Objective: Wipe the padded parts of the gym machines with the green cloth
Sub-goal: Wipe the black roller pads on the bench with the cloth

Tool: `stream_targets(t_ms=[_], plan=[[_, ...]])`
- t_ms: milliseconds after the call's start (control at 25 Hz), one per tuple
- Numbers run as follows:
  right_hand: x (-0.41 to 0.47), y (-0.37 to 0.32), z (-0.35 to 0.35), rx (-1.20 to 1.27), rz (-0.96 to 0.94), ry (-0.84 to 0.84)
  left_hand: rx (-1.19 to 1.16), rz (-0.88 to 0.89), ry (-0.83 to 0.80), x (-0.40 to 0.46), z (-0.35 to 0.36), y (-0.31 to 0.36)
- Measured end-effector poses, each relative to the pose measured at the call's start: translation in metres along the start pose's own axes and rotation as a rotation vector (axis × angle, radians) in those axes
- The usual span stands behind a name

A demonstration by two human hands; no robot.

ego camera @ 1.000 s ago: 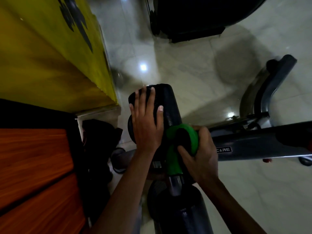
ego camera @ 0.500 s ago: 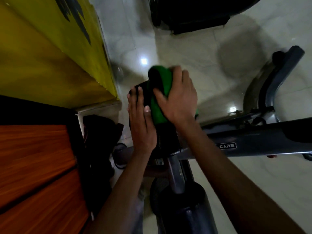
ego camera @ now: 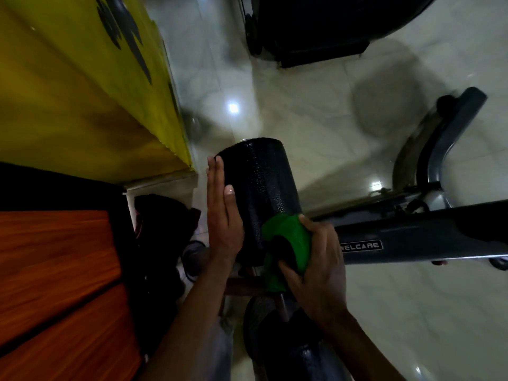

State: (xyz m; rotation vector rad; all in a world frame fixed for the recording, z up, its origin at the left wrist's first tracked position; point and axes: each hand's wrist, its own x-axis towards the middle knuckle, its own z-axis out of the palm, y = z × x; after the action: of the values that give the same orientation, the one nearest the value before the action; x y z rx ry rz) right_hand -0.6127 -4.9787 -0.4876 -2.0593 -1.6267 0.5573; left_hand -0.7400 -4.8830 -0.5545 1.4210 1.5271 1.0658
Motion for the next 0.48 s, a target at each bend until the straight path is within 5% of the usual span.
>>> stream_targets(t_ms=[160,280,480], plan=[[0.001,0.006,-0.009,0.256,0.116,-0.048,0.155,0.03,-0.001,-0.006,0.006,0.031],[0.004,0.012,-0.018,0.364,0.167,0.074,0.396,0.122,-0.097,-0.021,0.018,0.041],[0.014,-0.002,-0.008,0.096,0.033,0.038,0.133,0.062,-0.114,-0.022,-0.002,0.009]])
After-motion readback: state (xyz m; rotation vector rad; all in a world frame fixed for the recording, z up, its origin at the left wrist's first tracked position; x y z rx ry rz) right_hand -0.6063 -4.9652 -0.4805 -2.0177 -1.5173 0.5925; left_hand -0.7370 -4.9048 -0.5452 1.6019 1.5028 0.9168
